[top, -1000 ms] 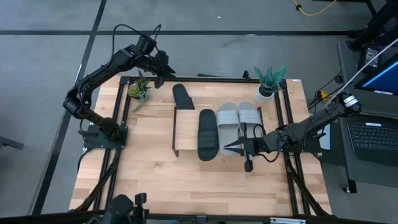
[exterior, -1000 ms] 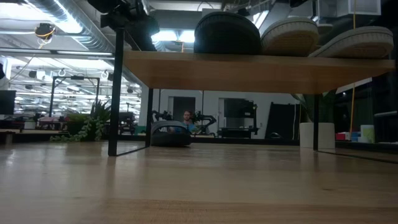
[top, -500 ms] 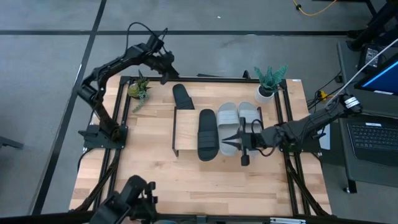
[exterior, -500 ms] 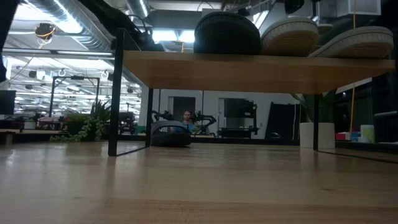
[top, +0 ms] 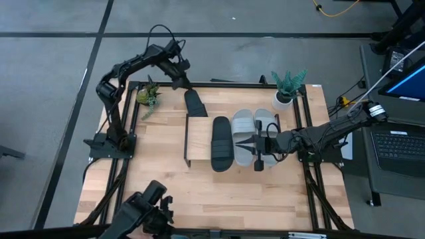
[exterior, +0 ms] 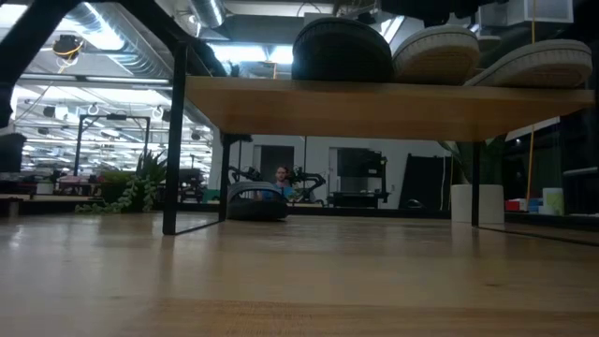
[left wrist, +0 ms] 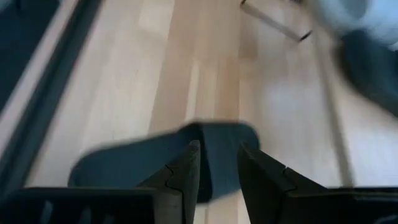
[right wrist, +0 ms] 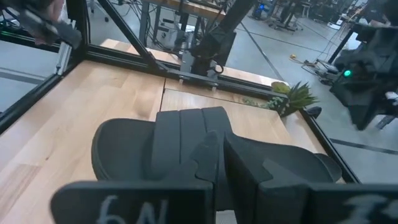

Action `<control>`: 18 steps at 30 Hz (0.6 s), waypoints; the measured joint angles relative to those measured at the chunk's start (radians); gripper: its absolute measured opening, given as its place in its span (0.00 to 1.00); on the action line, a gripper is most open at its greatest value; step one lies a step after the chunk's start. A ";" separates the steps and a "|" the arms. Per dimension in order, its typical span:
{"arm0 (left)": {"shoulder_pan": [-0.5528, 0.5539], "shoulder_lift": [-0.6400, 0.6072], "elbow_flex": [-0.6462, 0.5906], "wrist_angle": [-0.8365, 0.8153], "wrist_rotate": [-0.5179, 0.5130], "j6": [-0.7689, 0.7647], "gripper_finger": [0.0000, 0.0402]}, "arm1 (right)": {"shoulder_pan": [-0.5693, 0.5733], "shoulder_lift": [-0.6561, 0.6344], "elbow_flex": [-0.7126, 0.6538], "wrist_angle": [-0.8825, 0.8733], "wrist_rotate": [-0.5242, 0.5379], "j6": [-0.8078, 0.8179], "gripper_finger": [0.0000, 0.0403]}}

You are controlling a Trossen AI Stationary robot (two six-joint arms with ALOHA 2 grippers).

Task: Pick and place slides into the shelf
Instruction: Put the black slide on the shelf

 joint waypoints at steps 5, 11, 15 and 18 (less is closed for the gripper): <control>0.000 0.054 0.000 -0.102 -0.039 0.030 0.24 | 0.000 0.000 0.000 0.000 0.000 0.024 0.07; -0.016 0.098 0.000 -0.133 -0.041 0.097 0.24 | 0.000 0.000 0.000 0.000 -0.001 0.026 0.07; -0.041 0.106 0.000 -0.125 -0.047 0.128 0.24 | 0.000 0.000 0.000 0.000 0.000 0.026 0.07; -0.061 0.105 0.000 -0.121 -0.054 0.128 0.24 | 0.000 0.000 0.000 0.000 -0.001 0.026 0.07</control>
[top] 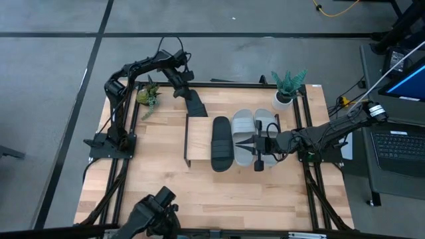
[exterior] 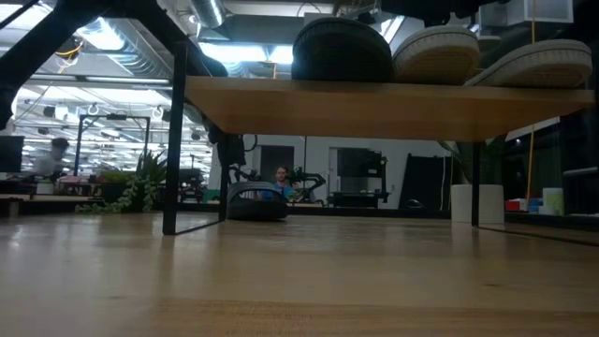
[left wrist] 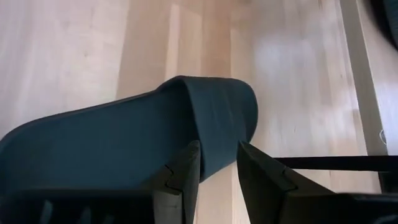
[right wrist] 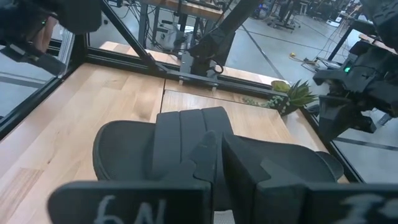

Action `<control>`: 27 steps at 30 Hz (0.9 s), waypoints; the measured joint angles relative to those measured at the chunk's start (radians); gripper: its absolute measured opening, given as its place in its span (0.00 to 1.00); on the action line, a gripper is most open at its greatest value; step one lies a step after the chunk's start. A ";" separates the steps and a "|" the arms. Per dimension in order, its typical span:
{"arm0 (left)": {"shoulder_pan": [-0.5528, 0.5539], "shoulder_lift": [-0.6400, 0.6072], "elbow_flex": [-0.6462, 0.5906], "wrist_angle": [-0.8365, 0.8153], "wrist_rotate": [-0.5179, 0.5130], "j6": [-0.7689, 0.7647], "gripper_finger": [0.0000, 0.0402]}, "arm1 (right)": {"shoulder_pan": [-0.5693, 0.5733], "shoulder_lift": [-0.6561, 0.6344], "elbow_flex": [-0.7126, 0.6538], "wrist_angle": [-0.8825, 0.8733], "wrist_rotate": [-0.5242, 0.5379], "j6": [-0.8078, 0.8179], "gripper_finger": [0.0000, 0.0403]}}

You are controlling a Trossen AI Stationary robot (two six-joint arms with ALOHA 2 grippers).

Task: Pick and place slides into the shelf
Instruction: Put the black slide on the shelf

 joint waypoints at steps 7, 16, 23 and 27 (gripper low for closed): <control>-0.050 0.000 0.000 0.006 -0.102 -0.007 0.24 | 0.000 0.000 0.000 0.000 0.000 0.000 0.07; -0.089 -0.001 0.000 0.023 -0.113 0.003 0.24 | 0.000 0.000 0.000 0.000 0.000 0.076 0.07; -0.088 -0.001 0.000 0.082 -0.113 -0.077 0.24 | 0.000 0.000 0.000 0.001 0.000 0.072 0.07; -0.088 -0.001 0.000 0.118 -0.105 -0.113 0.24 | 0.000 0.000 0.000 0.028 0.000 0.073 0.07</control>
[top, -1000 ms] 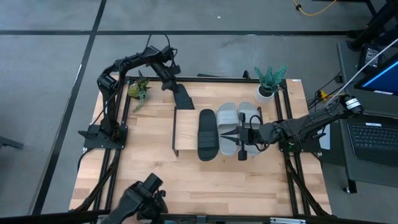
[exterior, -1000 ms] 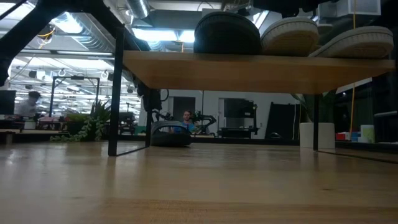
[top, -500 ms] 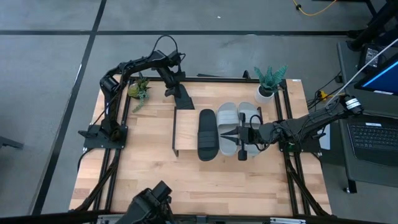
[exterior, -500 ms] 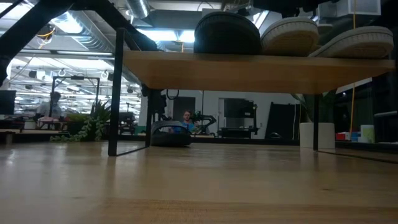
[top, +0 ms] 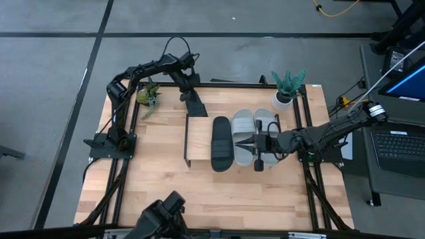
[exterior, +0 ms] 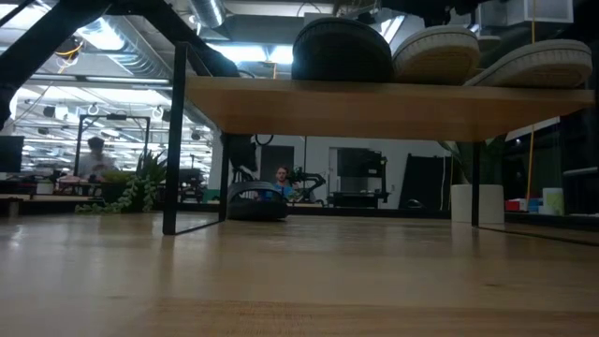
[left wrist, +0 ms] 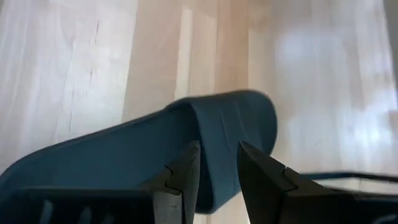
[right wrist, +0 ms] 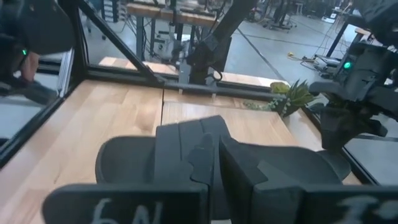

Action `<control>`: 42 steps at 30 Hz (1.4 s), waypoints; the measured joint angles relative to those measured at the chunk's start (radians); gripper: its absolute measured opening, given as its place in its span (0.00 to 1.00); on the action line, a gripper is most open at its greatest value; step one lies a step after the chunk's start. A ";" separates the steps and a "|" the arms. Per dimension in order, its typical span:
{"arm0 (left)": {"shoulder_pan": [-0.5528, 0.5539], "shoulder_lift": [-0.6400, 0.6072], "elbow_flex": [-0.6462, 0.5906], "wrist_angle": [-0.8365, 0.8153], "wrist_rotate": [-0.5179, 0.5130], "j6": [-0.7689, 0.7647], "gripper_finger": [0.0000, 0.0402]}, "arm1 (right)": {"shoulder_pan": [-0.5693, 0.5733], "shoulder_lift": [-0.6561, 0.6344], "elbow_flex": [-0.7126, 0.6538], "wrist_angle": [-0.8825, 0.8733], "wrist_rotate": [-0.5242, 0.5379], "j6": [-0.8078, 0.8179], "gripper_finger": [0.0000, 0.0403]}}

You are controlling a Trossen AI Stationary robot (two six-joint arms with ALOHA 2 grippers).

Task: Pick and place slides into the shelf
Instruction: Put the black slide on the shelf

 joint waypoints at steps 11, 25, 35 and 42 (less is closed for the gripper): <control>0.007 -0.001 -0.003 0.013 0.060 -0.025 0.24 | 0.000 0.000 0.000 0.096 0.000 0.003 0.07; 0.068 -0.002 -0.096 0.058 0.057 0.013 0.24 | 0.000 0.000 0.000 0.130 0.000 -0.002 0.07; 0.029 -0.002 -0.096 0.060 0.044 0.002 0.24 | 0.000 0.000 0.000 0.180 0.000 -0.029 0.07; 0.006 -0.002 -0.096 0.073 -0.012 0.002 0.24 | 0.000 0.000 0.000 0.186 0.000 -0.028 0.07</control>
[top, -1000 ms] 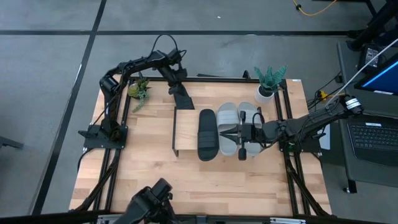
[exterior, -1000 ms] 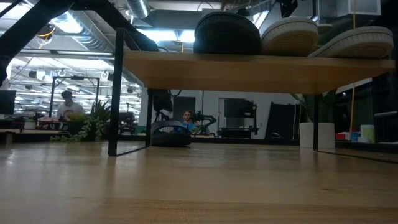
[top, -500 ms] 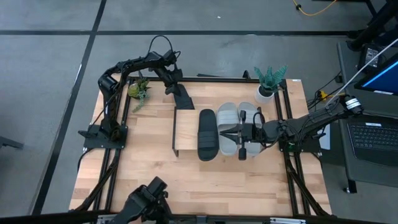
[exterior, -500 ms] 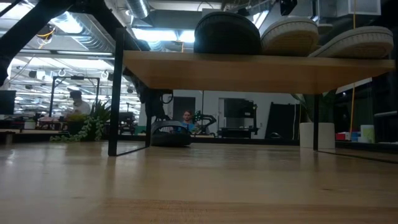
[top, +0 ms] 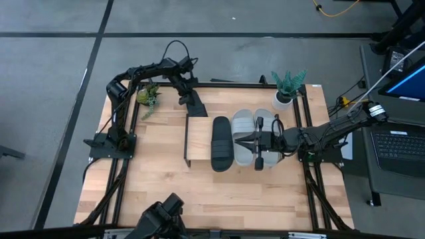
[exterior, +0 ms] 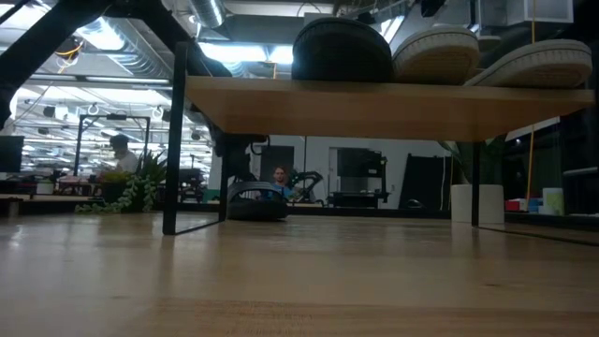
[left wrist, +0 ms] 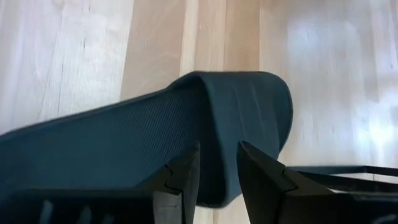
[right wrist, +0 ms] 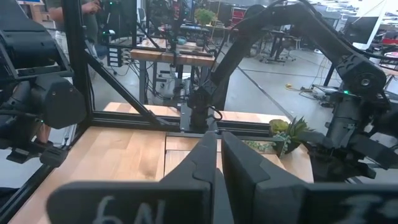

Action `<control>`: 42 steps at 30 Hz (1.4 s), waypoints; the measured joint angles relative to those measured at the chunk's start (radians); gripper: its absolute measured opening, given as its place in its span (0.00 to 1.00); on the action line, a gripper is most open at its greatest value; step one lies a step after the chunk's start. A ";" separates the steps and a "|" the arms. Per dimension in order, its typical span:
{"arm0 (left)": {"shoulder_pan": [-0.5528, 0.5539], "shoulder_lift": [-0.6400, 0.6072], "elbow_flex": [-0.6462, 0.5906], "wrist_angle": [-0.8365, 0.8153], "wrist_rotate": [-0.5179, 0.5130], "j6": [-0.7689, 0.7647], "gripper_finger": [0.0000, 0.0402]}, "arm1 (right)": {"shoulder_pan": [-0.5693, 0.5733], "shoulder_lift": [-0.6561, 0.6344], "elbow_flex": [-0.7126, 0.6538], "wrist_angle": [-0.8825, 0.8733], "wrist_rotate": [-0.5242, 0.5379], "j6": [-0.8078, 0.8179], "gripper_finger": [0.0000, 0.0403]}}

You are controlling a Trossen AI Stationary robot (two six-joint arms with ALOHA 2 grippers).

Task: Pick and place slides into the shelf
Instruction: Put the black slide on the shelf

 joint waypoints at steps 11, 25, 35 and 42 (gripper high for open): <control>-0.005 0.000 0.000 0.004 -0.003 -0.020 0.24 | 0.000 0.000 0.000 0.000 0.000 0.000 0.07; -0.024 0.058 0.002 -0.044 0.011 -0.028 0.24 | 0.000 0.000 0.000 -0.003 0.000 0.001 0.07; -0.027 0.060 0.000 -0.079 0.041 0.000 0.24 | 0.000 0.000 0.000 -0.005 0.000 0.000 0.07; -0.026 0.060 0.000 -0.073 0.016 0.094 0.07 | 0.000 0.000 0.000 -0.006 0.000 -0.001 0.07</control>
